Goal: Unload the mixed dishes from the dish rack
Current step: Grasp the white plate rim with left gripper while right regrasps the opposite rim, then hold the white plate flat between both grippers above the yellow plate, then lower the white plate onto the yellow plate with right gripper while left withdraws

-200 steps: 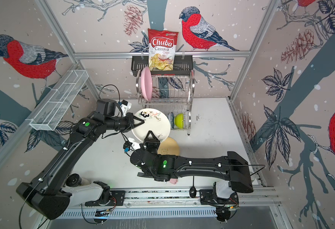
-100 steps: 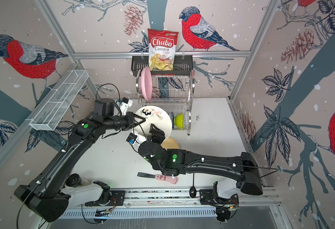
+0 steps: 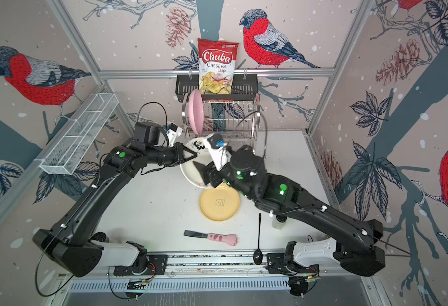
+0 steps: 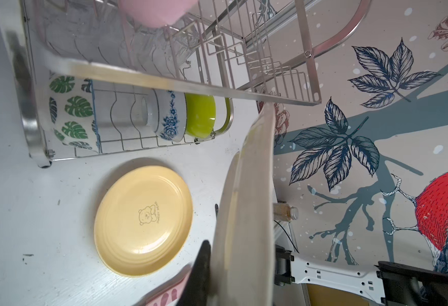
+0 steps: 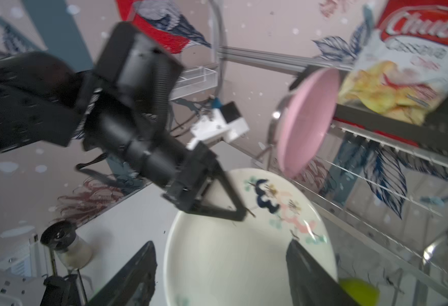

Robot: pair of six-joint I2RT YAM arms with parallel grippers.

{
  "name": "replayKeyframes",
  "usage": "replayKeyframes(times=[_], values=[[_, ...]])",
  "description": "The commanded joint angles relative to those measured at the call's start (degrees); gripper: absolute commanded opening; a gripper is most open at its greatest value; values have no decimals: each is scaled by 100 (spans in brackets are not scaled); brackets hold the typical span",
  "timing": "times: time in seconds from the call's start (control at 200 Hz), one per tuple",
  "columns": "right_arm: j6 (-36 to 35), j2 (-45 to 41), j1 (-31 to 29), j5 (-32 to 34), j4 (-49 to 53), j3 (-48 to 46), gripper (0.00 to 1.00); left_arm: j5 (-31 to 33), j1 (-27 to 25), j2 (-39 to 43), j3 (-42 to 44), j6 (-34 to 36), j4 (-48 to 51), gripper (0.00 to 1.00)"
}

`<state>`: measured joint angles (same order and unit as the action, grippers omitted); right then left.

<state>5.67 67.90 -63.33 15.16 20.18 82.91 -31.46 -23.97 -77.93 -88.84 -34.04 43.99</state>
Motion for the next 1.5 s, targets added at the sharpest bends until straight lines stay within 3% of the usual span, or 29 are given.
replayKeyframes(times=[0.0,0.12,0.215,0.425,0.755,0.93,1.0,1.181,1.426,1.496], values=[[1072,-334,905,-1290,-239,-422,76,-151,3,191,234,490,-477,0],[1733,-450,2028,-2064,-330,-878,72,-378,40,513,734,409,-1050,0],[2174,-411,2458,-2778,-463,-1282,70,-685,58,477,684,537,-1018,0],[2641,-155,2541,-3538,-797,-1820,69,-1028,54,574,1074,445,-1357,0],[3021,-188,2720,-4201,-1505,-2541,67,-1271,92,957,1610,270,-1935,0],[3405,-265,2747,-4997,-2295,-2939,55,-1524,180,1097,1857,29,-2356,0],[3675,-418,2746,-5130,-2753,-3222,45,-1586,207,1160,1991,-79,-2541,0],[4121,-901,2738,-5037,-3245,-3706,21,-1735,216,1296,2420,-523,-3171,0],[4598,-1121,2730,-4895,-3652,-4073,0,-1778,173,1528,2754,-719,-3503,0],[4717,-1121,2730,-4856,-3746,-4170,0,-1717,130,1592,2868,-720,-3527,8]])
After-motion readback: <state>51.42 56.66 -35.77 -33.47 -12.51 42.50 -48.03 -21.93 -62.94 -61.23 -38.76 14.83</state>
